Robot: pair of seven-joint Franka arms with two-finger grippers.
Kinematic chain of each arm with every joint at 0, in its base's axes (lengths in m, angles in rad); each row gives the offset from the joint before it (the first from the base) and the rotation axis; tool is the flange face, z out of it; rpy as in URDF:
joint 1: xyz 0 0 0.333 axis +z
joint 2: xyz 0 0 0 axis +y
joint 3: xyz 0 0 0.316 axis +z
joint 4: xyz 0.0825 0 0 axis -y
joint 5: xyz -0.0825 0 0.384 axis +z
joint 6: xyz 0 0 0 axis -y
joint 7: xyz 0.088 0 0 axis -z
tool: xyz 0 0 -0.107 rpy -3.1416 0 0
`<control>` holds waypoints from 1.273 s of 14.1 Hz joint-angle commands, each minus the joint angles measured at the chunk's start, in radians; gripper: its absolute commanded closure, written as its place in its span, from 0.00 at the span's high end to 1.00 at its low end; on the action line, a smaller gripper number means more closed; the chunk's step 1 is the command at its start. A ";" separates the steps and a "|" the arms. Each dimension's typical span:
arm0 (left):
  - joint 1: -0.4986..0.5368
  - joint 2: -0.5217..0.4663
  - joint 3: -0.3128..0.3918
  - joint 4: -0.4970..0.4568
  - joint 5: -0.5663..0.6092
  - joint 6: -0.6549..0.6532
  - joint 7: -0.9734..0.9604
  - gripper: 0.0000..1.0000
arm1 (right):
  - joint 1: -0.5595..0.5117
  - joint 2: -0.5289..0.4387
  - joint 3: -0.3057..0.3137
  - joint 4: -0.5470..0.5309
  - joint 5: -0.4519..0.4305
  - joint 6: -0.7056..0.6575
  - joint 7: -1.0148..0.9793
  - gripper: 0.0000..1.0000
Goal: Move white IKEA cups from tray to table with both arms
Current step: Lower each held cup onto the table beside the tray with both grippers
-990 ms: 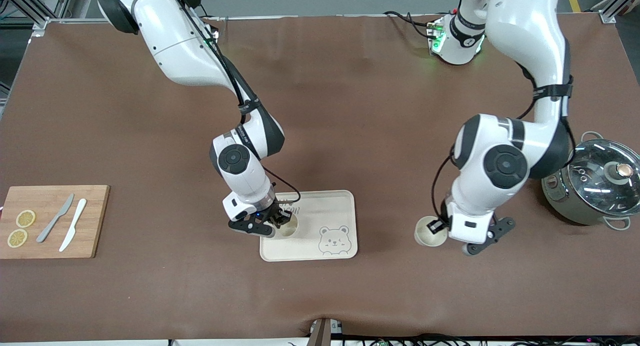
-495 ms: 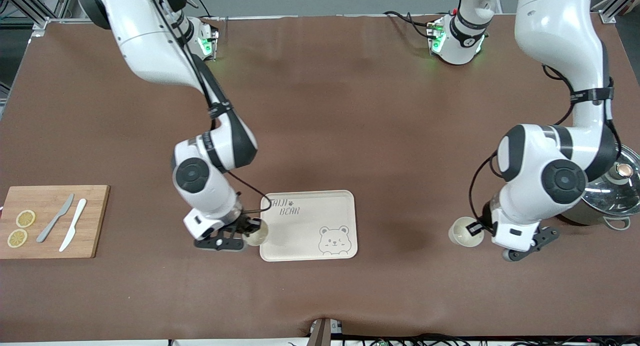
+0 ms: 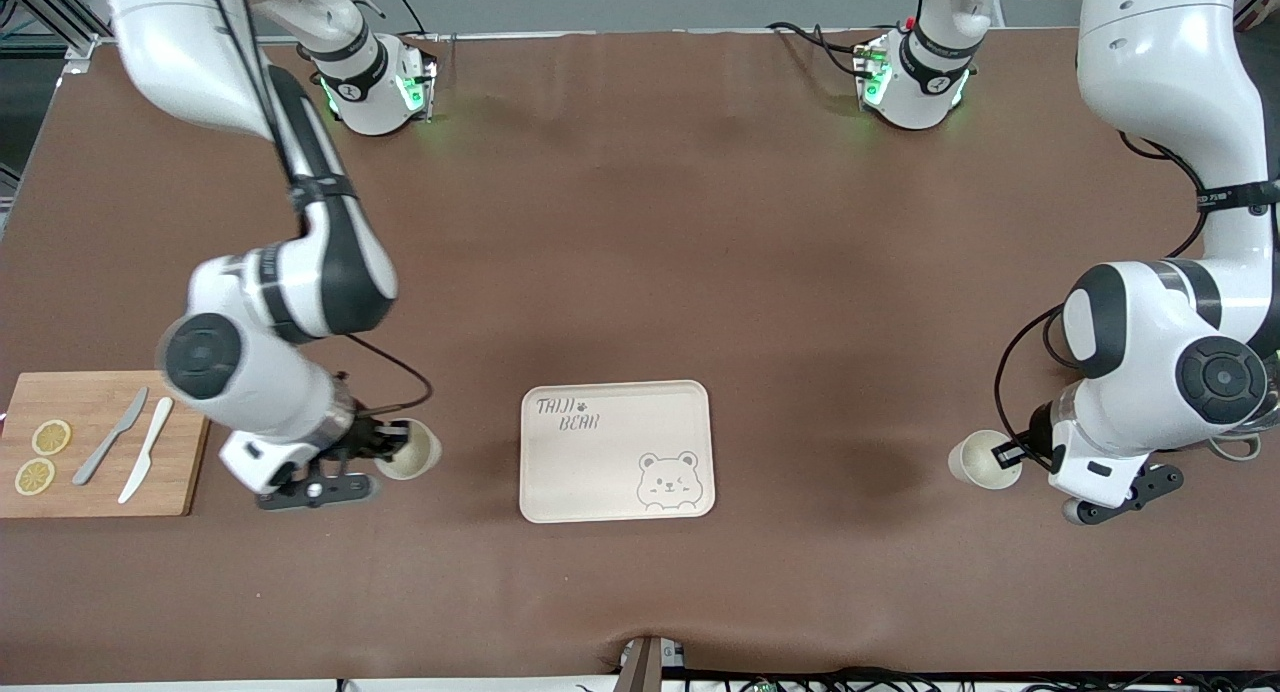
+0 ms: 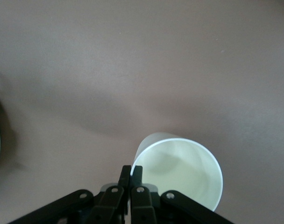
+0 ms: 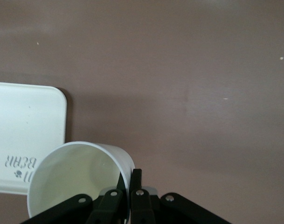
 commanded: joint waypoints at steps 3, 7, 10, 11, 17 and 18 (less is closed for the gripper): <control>0.050 0.040 -0.010 -0.009 -0.057 0.018 0.126 0.00 | -0.186 -0.075 0.020 -0.104 0.094 -0.031 -0.356 0.00; 0.067 0.077 -0.010 -0.011 -0.078 0.035 0.192 0.00 | -0.294 -0.060 0.020 -0.105 0.096 -0.011 -0.556 0.00; 0.076 0.091 -0.010 -0.020 -0.080 0.043 0.218 0.00 | -0.323 -0.032 0.020 -0.108 0.123 0.032 -0.630 0.00; 0.076 0.092 -0.010 -0.032 -0.087 0.053 0.224 0.00 | -0.326 -0.019 0.020 -0.113 0.125 0.058 -0.647 0.00; 0.087 0.094 -0.010 -0.083 -0.101 0.102 0.259 0.00 | -0.322 -0.003 0.025 -0.248 0.131 0.287 -0.677 0.00; 0.089 0.097 -0.010 -0.083 -0.101 0.102 0.265 0.00 | -0.323 0.012 0.025 -0.248 0.151 0.291 -0.681 0.00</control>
